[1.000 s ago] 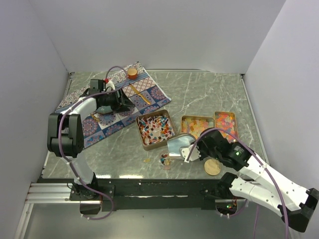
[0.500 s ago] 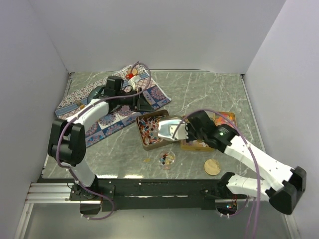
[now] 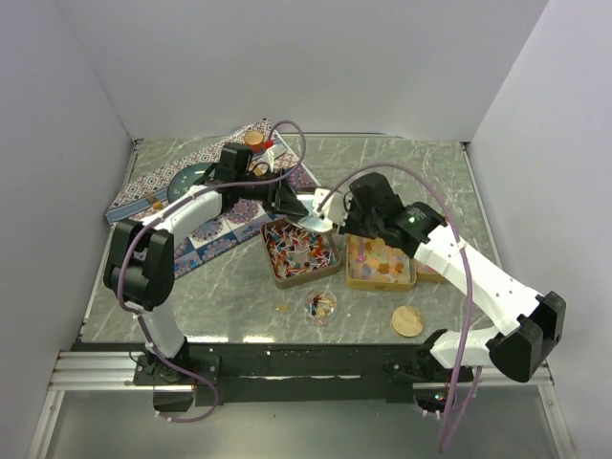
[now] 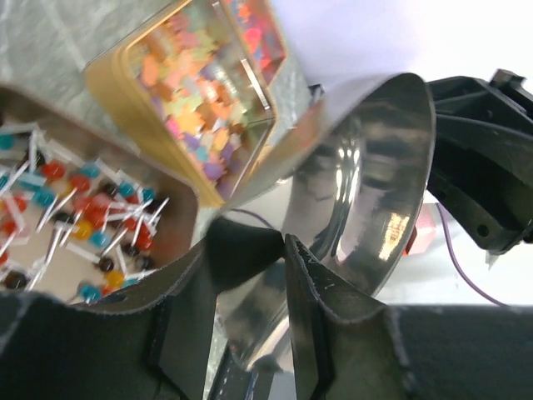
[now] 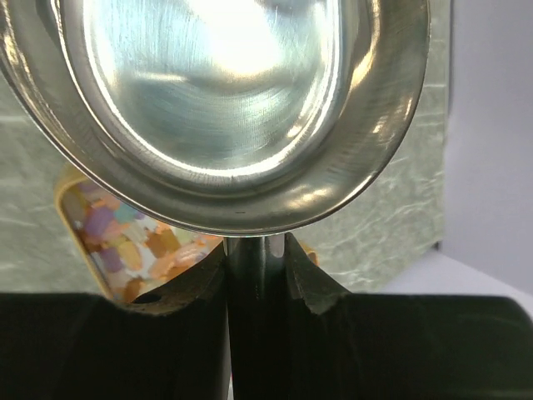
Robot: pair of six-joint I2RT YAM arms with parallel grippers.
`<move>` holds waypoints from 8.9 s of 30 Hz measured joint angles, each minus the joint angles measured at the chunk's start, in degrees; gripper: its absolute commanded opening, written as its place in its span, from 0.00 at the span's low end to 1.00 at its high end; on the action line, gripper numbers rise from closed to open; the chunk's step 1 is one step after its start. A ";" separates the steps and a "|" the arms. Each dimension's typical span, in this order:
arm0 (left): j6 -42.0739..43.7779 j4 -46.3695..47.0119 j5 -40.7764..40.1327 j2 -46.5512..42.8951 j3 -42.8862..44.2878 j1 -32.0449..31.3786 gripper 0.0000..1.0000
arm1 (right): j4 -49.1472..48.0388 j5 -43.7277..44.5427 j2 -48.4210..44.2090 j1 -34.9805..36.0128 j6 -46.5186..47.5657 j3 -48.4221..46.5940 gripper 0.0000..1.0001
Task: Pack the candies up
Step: Adjust the spatula, then scoop the fake candies from the storage box, then place the fake candies in the packing bottle, then adjust the spatula.
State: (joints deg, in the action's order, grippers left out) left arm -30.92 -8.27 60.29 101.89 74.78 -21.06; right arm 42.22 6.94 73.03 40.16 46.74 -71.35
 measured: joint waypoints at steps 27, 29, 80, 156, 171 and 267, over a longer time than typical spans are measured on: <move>-4.94 0.85 -6.43 9.60 21.94 10.86 0.56 | 18.40 -7.93 3.80 -21.81 -17.75 -13.66 0.00; -6.49 2.67 -7.74 9.60 20.04 12.20 0.56 | 21.29 -7.43 3.58 -23.54 -18.40 -13.16 0.00; -4.70 1.99 -8.79 6.14 0.52 15.47 0.57 | 30.49 22.21 20.65 -20.31 15.47 -3.06 0.00; -0.35 -4.98 -11.89 7.13 8.09 15.93 0.57 | 10.51 -5.33 -13.57 -3.82 24.00 23.87 0.00; -3.87 0.55 -11.52 3.89 6.16 17.22 0.58 | 14.73 12.98 -6.05 5.79 22.34 16.83 0.00; -38.80 39.69 23.02 18.58 10.49 6.23 0.18 | 4.87 -16.46 12.41 -8.66 -6.64 -13.62 0.00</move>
State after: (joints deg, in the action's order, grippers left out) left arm -69.71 31.42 83.31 120.46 85.27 -14.83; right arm 47.09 -9.52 85.45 31.51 40.10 -84.97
